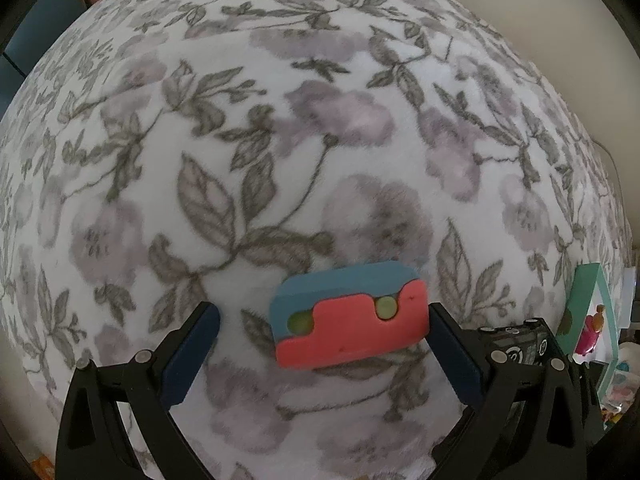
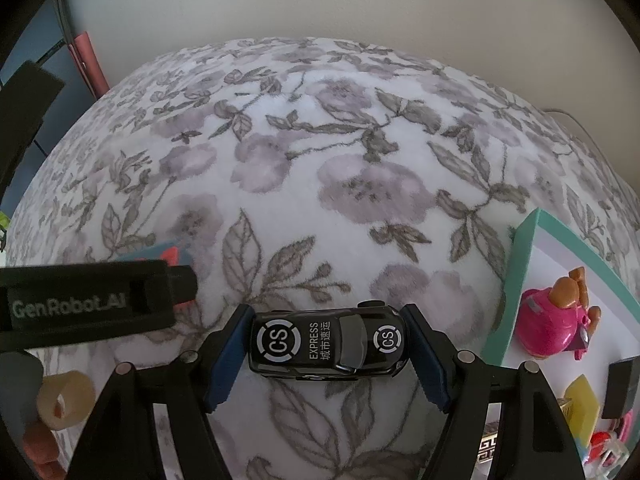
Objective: Organize rigid objects
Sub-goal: 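Grasp the black toy car with the right tool while the left tool grasps the pink-blue toy piece, then carry the black toy car and pink-blue piece into the tray and release both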
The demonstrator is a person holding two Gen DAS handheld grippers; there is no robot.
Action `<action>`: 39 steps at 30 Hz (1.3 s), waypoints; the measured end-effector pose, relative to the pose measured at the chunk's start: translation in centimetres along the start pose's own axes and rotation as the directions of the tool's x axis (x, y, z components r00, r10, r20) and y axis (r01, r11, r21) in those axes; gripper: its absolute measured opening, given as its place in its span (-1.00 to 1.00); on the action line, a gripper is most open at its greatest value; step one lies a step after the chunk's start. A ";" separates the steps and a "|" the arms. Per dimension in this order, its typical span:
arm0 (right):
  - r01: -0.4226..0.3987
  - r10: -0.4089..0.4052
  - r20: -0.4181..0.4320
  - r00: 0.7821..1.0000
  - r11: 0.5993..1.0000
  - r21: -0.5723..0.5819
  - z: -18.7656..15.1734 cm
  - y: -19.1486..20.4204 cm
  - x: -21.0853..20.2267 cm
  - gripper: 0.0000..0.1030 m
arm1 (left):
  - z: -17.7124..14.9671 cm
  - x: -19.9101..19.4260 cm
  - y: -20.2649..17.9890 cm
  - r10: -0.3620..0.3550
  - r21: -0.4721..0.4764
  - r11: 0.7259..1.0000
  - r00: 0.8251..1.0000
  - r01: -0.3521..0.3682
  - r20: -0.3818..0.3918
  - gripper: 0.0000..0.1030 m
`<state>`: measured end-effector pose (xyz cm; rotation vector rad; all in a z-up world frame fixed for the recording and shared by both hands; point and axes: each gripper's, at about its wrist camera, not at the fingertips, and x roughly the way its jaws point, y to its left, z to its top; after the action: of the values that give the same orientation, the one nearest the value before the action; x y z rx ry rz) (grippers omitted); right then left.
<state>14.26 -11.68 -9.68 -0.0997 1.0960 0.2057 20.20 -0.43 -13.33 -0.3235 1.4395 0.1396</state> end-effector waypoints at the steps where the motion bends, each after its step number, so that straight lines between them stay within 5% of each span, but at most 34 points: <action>1: 0.001 -0.001 -0.001 1.000 1.000 0.001 -0.1 0.0 0.0 0.48 | -0.1 0.1 0.1 -0.004 -0.006 1.000 1.000 0.004 -0.005 0.96; 5: 0.006 -0.006 -0.007 1.000 1.000 0.001 -0.4 -0.2 -0.3 0.48 | -0.4 0.3 0.5 -0.014 -0.006 1.000 1.000 0.014 -0.002 0.90; 7: 0.010 -0.010 -0.011 1.000 1.000 0.003 -0.6 -0.3 -0.4 0.48 | -0.6 0.1 1.1 -0.009 0.003 1.000 1.000 0.009 0.005 0.76; 9: 0.012 -0.012 -0.013 1.000 1.000 0.007 -0.7 -0.5 -0.5 0.48 | -0.9 -0.2 1.3 0.019 0.020 1.000 1.000 -0.019 0.020 0.40; 18: 0.029 -0.029 -0.023 0.999 0.999 -0.013 -1.5 0.1 -1.2 0.48 | -1.8 -0.8 2.1 0.006 0.022 1.000 0.999 -0.007 0.040 0.40; 29: 0.015 -0.017 0.041 0.999 0.999 0.052 -2.1 -1.1 -5.7 0.48 | -4.9 -6.5 3.4 -0.065 0.006 0.998 0.992 0.065 0.112 0.40; 39: 0.040 -0.060 0.120 0.991 0.987 0.159 -3.8 -3.9 -11.6 0.48 | -8.4 -12.7 0.4 -0.128 0.088 0.990 0.968 0.111 0.217 0.40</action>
<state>6.62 -17.51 -1.14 0.0253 0.9804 0.0792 10.42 -1.37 -1.70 -0.3219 1.1977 0.0225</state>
